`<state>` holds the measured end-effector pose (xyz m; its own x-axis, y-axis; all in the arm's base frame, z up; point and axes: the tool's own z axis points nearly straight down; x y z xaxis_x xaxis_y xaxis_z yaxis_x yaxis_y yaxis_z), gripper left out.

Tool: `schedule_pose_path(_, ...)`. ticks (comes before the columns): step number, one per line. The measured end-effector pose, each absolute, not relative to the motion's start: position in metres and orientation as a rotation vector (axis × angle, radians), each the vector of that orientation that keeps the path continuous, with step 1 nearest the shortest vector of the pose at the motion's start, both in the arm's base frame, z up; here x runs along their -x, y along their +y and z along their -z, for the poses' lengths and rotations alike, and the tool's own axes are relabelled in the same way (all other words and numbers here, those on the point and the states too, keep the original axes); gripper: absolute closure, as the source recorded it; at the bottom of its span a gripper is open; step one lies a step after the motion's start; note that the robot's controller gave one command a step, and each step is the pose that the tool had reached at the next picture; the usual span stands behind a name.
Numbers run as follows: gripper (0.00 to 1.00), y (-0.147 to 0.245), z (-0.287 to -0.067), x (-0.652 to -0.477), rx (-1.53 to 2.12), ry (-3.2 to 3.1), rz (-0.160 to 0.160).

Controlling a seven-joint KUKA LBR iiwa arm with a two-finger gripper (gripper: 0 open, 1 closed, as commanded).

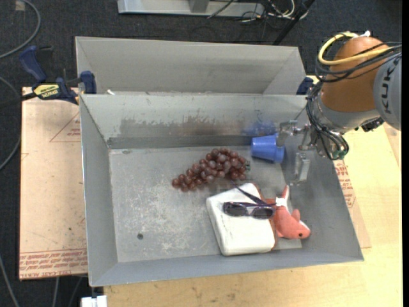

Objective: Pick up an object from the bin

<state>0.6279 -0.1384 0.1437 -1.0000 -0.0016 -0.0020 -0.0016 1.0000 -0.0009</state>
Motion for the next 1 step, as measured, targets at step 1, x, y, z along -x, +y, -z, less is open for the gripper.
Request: schedule_pose_path(1,0.0,-0.1384,-0.1437,-0.6279,0.003,3.14,0.002)
